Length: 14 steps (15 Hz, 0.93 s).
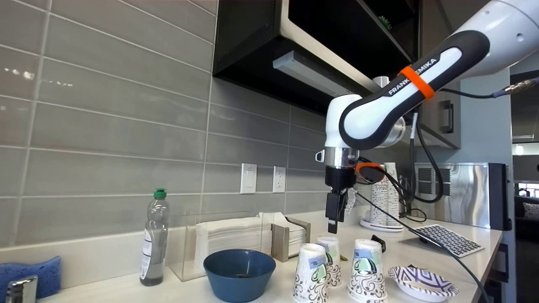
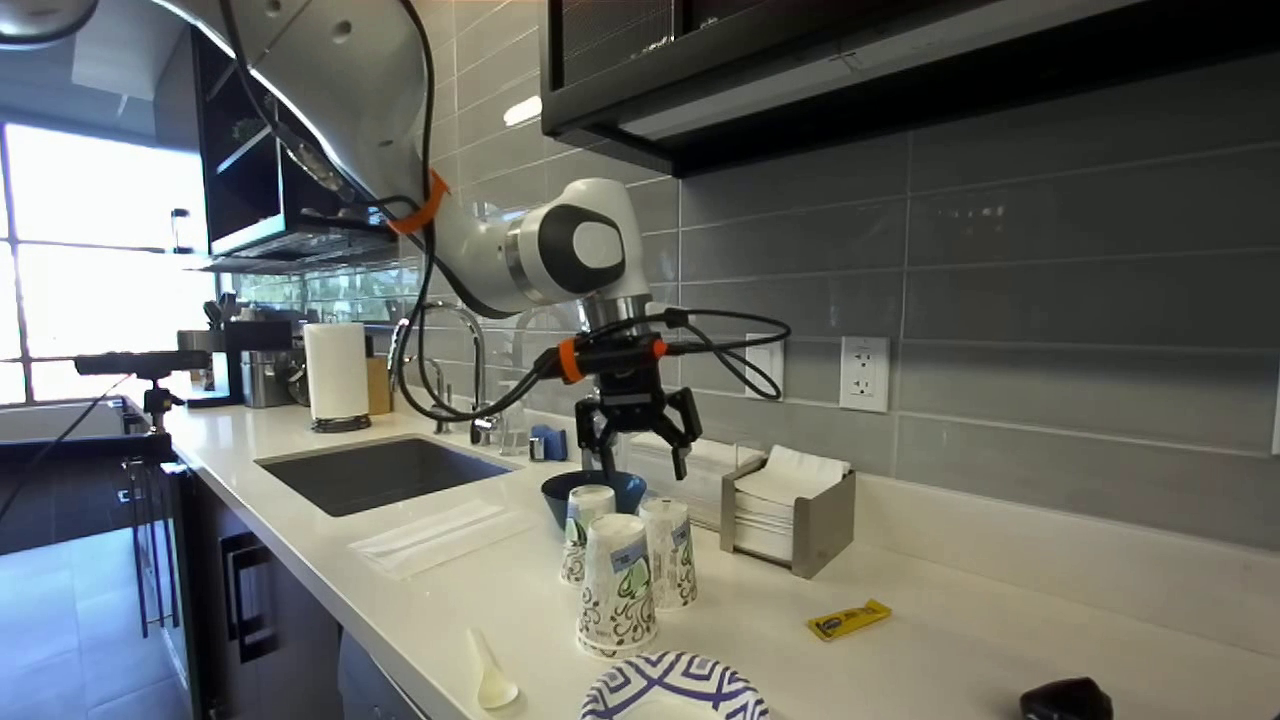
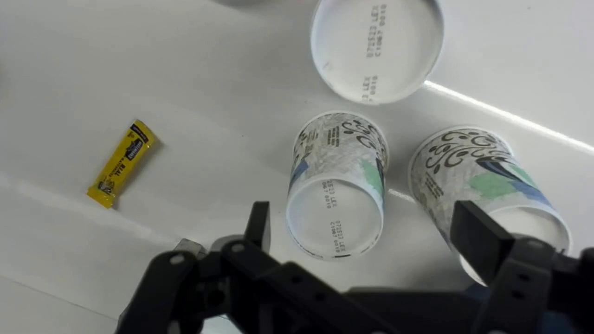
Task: Stack the coffee cups on top of each other
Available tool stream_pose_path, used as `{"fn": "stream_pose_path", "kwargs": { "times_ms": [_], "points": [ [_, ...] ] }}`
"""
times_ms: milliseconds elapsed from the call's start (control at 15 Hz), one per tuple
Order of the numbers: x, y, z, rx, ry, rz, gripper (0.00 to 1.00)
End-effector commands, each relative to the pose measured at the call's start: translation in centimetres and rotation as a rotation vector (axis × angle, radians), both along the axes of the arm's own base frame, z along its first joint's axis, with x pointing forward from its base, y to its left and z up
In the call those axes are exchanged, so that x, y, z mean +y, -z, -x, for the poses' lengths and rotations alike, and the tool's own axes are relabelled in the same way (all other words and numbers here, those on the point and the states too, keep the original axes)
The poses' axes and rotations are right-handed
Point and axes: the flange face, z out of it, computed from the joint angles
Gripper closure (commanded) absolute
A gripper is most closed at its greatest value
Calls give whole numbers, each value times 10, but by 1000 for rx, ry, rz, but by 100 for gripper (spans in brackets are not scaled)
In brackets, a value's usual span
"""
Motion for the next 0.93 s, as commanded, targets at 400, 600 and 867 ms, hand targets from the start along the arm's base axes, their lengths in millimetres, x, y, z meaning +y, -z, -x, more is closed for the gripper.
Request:
{"fn": "stream_pose_path", "kwargs": {
  "times_ms": [400,600,867],
  "points": [
    [-10,30,-35,36,-34,-21,0],
    [-11,36,-39,39,-40,-24,2],
    [-11,42,-41,48,-43,-38,39]
  ]
}}
